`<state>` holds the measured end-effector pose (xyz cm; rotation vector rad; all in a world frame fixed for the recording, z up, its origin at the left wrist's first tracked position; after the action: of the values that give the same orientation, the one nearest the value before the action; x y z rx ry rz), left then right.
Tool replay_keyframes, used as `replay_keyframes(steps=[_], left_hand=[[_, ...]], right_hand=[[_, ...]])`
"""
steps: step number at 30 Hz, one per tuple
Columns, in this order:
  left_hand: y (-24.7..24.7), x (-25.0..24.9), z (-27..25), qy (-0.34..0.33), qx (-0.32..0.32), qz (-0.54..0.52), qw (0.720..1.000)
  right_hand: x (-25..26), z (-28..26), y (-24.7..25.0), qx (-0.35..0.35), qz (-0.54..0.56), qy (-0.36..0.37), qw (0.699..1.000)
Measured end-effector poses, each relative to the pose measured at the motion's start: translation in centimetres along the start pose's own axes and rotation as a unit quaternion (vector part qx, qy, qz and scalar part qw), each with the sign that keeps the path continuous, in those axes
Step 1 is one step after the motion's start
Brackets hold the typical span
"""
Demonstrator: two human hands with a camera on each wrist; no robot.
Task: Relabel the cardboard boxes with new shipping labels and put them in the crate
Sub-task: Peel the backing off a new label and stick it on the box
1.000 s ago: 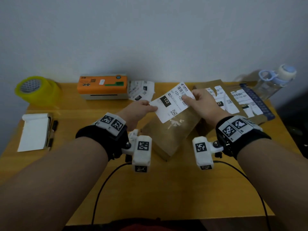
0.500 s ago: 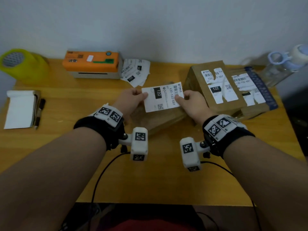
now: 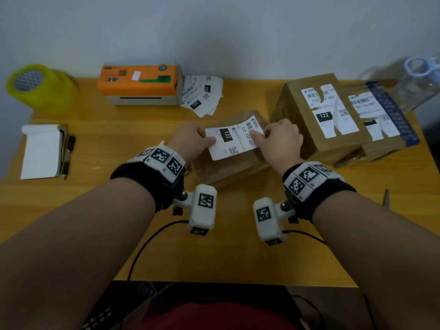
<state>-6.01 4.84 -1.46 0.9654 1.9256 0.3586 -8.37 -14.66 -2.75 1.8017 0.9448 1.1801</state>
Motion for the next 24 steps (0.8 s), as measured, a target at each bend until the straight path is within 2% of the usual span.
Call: replay_keyframes(steps=[12, 24], left_hand=[[-0.2, 1.4, 0.2, 0.001, -0.001, -0.07, 0.998], [-1.1, 1.4, 0.1, 0.004, -0.006, -0.071, 0.997]], right_hand=[[-0.5, -0.2, -1.9, -0.054, 0.043, -0.03, 0.997], [-1.0, 0.1, -1.8, -0.079, -0.02, -0.005, 0.997]])
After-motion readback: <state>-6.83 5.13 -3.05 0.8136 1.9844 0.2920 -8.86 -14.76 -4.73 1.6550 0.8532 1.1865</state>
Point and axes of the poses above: each hand's wrist, its own z-axis towards the middle knuckle, its own y-axis out of the back of the hand, x = y × z, the point moved 2 cm from there along z, towards the middle knuckle, and after that the axes turned 10 degrees about x, right-handed, at the moved point
